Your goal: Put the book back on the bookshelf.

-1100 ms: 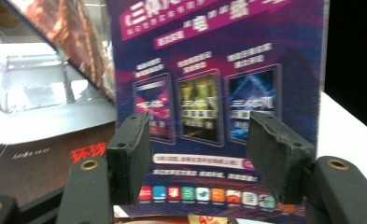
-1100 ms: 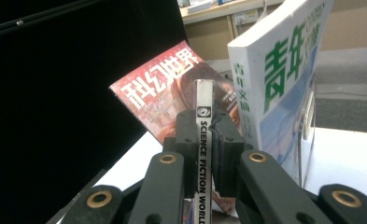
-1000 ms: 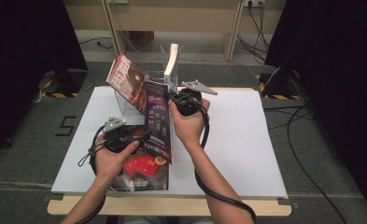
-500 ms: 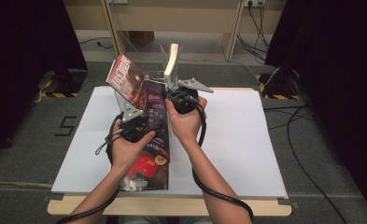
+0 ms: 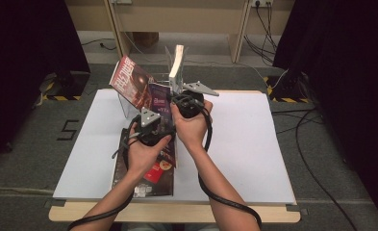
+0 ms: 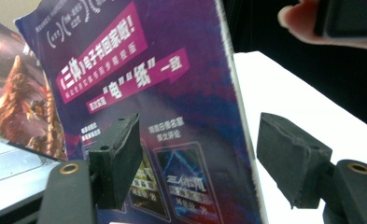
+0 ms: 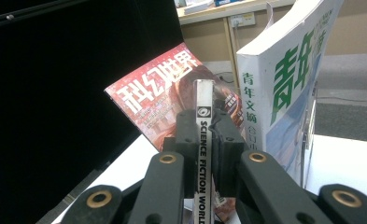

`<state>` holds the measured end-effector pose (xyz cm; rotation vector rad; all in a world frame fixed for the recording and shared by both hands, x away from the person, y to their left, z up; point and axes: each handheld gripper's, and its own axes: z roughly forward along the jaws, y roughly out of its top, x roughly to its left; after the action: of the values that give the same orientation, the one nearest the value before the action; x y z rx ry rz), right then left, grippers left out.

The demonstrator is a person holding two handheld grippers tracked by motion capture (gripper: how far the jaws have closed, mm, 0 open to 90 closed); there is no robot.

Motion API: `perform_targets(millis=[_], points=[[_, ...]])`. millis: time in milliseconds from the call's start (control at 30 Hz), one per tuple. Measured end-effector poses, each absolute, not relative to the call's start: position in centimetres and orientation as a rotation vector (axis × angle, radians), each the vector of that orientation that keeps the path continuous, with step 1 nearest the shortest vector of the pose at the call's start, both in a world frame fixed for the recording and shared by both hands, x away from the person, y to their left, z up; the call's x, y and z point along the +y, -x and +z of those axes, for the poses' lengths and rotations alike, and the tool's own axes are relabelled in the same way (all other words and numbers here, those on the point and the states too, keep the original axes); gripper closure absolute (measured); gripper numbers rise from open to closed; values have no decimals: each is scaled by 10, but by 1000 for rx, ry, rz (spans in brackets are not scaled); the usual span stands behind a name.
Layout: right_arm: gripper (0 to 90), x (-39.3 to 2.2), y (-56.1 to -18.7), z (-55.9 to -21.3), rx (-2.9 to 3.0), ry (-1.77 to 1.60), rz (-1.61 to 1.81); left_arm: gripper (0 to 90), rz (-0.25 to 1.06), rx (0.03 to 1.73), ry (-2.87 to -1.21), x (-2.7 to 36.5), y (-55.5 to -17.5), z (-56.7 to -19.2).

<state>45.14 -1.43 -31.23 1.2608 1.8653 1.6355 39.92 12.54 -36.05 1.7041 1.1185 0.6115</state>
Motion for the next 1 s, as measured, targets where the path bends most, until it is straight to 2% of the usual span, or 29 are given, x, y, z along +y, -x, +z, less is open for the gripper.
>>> perform_targets(millis=[333, 467, 800, 1000], points=[[837, -15, -452, -314, 1863, -1275, 1628, 317, 666, 1130, -1714, 113, -407, -357], [837, -16, -452, -314, 1866, -1274, 1623, 398, 696, 1131, -1726, 111, -408, -360], [831, -11, -447, -314, 1906, -1258, 1620, 568, 641, 1179, -1689, 115, -400, -362], [786, -4, -442, -313, 1917, -1206, 1630, 686, 600, 1191, -1653, 132, -394, -361]])
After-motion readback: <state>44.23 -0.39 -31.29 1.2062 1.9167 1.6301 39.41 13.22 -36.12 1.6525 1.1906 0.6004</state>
